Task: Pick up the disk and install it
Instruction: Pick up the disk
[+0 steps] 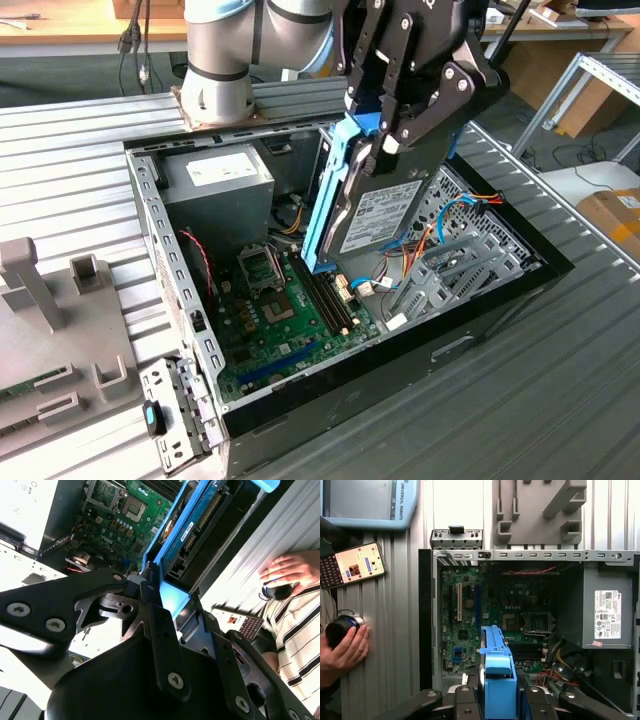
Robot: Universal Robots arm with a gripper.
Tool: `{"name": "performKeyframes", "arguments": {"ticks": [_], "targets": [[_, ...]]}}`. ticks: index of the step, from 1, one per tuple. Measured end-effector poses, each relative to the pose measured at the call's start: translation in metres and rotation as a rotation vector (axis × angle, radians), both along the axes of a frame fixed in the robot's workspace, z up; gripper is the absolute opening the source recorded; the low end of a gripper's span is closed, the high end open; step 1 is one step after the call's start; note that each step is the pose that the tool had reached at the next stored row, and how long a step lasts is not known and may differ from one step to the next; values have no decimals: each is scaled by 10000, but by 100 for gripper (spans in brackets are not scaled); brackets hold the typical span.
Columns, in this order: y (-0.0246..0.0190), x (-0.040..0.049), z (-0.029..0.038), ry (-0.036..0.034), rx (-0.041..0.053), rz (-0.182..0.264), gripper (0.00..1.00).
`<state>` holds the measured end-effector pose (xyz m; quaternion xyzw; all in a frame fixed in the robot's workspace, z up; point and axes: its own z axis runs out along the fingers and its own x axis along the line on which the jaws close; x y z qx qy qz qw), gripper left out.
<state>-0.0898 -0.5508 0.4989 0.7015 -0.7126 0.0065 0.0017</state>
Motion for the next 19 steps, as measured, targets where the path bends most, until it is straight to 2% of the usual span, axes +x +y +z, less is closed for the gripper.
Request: {"name": "performKeyframes", "arguments": {"ticks": [2, 5, 6, 8, 10, 16, 19], "targets": [[-13, 6, -1, -1, 2, 1, 37], [-99, 57, -1, 1, 0, 0, 37], [-99, 91, -1, 1, -6, -1, 37], [-99, 234, -3, 1, -17, -2, 37], [-99, 326, -3, 0, -19, -3, 37], [-100, 842, -7, 4, -19, -3, 37], [-127, 978, -10, 11, -21, -3, 37]]}}
